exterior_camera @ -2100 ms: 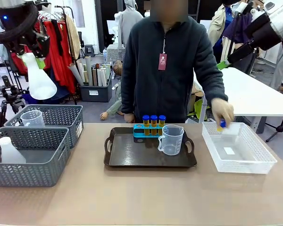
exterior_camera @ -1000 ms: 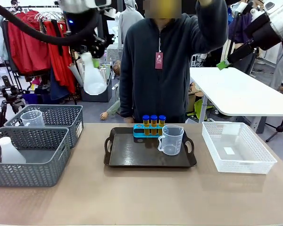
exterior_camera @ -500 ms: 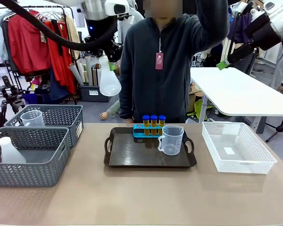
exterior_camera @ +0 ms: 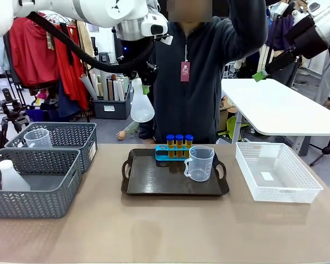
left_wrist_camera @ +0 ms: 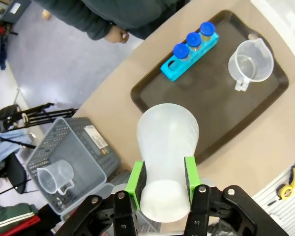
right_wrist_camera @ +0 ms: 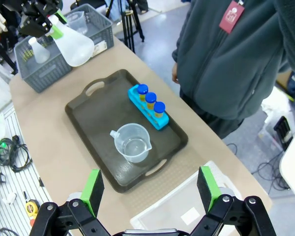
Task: Prepare the laboratory tools.
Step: Pick up one Small flask and place it on the Handle tray.
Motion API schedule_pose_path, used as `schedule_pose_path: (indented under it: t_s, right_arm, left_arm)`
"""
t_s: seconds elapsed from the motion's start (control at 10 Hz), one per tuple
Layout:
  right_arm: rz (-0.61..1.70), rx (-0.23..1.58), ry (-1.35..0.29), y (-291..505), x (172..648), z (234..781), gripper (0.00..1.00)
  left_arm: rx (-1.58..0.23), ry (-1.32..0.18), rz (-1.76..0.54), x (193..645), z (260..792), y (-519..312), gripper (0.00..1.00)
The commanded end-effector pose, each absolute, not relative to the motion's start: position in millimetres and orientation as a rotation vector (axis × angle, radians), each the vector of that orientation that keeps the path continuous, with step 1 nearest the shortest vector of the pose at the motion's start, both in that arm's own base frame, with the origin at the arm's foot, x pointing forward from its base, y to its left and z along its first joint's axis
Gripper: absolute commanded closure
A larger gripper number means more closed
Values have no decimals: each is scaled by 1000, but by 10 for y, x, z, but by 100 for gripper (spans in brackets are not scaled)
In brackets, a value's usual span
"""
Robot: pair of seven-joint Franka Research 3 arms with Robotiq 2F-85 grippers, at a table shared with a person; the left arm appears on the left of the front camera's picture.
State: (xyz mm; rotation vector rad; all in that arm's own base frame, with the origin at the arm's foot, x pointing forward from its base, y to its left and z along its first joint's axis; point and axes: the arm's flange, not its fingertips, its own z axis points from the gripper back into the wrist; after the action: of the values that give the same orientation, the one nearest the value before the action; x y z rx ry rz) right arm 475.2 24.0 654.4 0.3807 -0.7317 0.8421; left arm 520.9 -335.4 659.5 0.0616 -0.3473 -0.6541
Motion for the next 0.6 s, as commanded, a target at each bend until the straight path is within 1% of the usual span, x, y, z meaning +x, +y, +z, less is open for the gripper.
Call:
schedule_pose_path:
  t_s: [0.0,0.2,0.3,0.5]
  right_arm:
    - [845,399,-740,232,4747,6563,0]
    - [845,399,-740,232,4747,6563,0]
    - [845,399,-740,232,4747,6563,0]
    - [845,399,-740,232,4747,6563,0]
  left_arm:
    - [66,-355,-647,5151,6685,-3308,100]
    - [62,-349,-653,5204,6606,-3351,100]
    - [100,-354,-705,5149,6495,-3273,100]
    - [76,-308,-757,5318,6209,-3394,100]
